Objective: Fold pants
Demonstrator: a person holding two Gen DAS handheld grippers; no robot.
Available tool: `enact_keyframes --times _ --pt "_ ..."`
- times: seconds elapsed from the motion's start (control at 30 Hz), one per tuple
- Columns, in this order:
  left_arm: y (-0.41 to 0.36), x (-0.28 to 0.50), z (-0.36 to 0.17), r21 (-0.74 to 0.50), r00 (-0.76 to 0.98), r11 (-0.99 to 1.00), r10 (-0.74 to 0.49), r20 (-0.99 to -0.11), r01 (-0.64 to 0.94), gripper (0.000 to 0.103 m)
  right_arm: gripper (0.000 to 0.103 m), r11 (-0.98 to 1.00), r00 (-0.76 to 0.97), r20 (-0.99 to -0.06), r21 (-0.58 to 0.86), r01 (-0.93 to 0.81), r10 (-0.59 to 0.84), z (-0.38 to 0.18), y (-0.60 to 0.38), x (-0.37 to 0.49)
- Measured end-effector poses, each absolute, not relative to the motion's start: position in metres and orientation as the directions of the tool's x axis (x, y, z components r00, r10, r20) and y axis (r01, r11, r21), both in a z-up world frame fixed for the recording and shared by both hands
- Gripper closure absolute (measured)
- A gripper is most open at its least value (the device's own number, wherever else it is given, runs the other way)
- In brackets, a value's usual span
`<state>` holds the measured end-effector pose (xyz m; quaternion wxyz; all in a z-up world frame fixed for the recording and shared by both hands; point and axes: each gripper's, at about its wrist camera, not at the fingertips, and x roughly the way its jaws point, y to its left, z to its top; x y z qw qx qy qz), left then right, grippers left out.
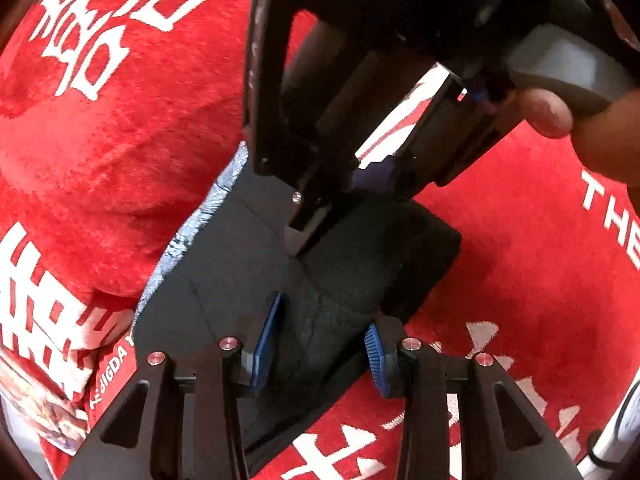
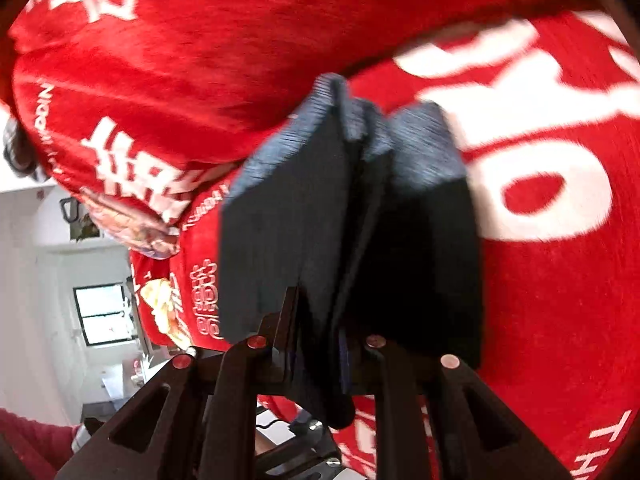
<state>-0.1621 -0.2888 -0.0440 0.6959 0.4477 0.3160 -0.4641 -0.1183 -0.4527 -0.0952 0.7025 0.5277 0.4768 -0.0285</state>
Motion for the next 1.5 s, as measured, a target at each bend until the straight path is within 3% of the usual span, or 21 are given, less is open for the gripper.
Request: enact_keyframes --times 0.1,0.3,0.47,0.7,1.0,1.07,1.2,1.43,1.5 --pt "-0.286 -0.164 -0.043 0.333 0.363 0.145 -0.353 -0.862 0.932 0.059 0.085 0.417 0.539 -0.701 0.712 0.565 0.467 -0.108 -0.455 -0.124" --pt "-0.263 -0.151 -0.016 0.296 0.33 0.147 -0.371 -0.868 0.944 0.037 0.084 0.524 0.471 -0.784 0.621 0.583 0.405 -0.095 -0.448 -0.119" --pt "-0.236 -0.117 0.002 0.26 0.334 0.241 -0.353 -0.874 0.935 0.036 0.084 0.629 0.386 -0.867 0.494 0.6 0.314 -0.081 -0.441 -0.117" --pt "-0.203 -0.036 -0.007 0.145 0.28 0.508 -0.201 -0.939 0.849 0.036 0.084 0.688 0.223 -0.962 0.269 0.674 0.158 -0.07 -0.431 -0.136" --pt "-0.176 0.006 -0.028 0.067 0.2 0.649 -0.134 -0.971 0.758 0.036 0.084 0.659 0.26 -0.963 0.243 0.711 0.075 -0.04 -0.406 -0.152" --pt "-0.171 0.009 -0.033 0.056 0.182 0.672 -0.118 -0.976 0.738 0.014 0.084 0.685 0.274 -0.961 0.222 0.694 0.033 -0.028 -0.397 -0.146" --pt "-0.167 0.011 -0.037 0.039 0.159 0.684 -0.114 -0.981 0.728 0.014 0.084 0.728 0.307 -0.951 0.232 0.645 0.032 -0.019 -0.385 -0.133" --pt "-0.161 0.015 -0.041 0.013 0.119 0.695 -0.105 -0.987 0.719 0.014 0.083 0.739 0.25 -0.965 0.226 0.635 0.08 -0.052 -0.369 -0.108" --pt "-0.161 0.017 -0.042 0.008 0.108 0.694 -0.101 -0.989 0.72 0.014 0.074 0.734 0.249 -0.965 0.226 0.641 0.079 -0.054 -0.37 -0.111"
